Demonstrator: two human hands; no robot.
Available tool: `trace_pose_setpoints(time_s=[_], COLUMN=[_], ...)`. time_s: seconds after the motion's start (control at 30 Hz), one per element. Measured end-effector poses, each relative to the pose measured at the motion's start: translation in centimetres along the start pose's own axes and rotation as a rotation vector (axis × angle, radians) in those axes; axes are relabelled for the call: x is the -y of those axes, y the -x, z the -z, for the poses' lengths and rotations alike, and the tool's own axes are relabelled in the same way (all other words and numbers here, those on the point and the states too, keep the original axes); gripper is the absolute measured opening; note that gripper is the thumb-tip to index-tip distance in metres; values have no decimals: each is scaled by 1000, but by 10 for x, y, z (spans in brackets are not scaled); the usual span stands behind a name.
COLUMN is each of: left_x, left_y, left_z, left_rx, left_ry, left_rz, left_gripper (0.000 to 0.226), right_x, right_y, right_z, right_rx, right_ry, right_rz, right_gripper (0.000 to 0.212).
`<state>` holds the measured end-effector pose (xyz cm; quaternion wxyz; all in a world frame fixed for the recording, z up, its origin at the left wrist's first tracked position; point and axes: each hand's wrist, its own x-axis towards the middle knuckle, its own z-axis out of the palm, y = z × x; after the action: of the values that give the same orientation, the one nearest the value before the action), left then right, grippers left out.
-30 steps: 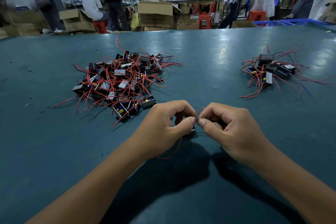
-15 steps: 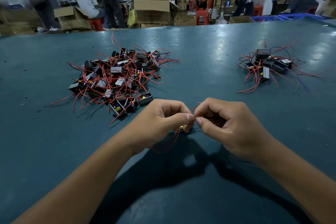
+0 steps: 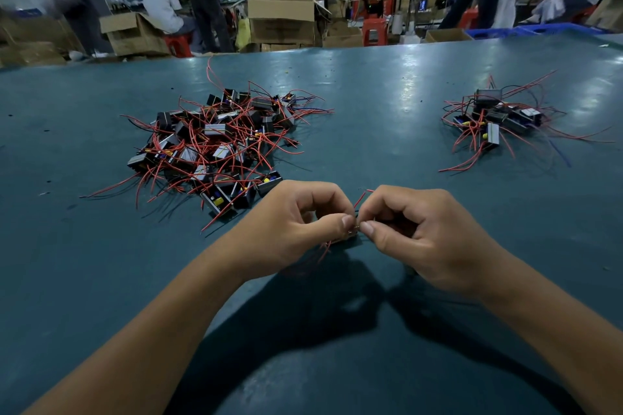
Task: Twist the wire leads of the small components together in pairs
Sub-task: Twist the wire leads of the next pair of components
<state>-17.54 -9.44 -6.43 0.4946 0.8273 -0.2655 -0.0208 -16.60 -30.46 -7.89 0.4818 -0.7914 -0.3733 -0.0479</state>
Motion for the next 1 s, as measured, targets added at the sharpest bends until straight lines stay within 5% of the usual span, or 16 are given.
trace_pose_setpoints(time_s=[0.67,1.0], left_x=[-2,1], left_y=[1,0], left_z=[-1,-14], left_rx=[-19,-41], left_ry=[45,321], left_rz=[-103,-5], left_gripper=[12,12], right_x=[6,10], right_y=[-1,-5], right_z=[-2,-2], right_rx=[45,-147], right_ry=[-318,-592], right_rz=[-92,-175], right_gripper=[8,14])
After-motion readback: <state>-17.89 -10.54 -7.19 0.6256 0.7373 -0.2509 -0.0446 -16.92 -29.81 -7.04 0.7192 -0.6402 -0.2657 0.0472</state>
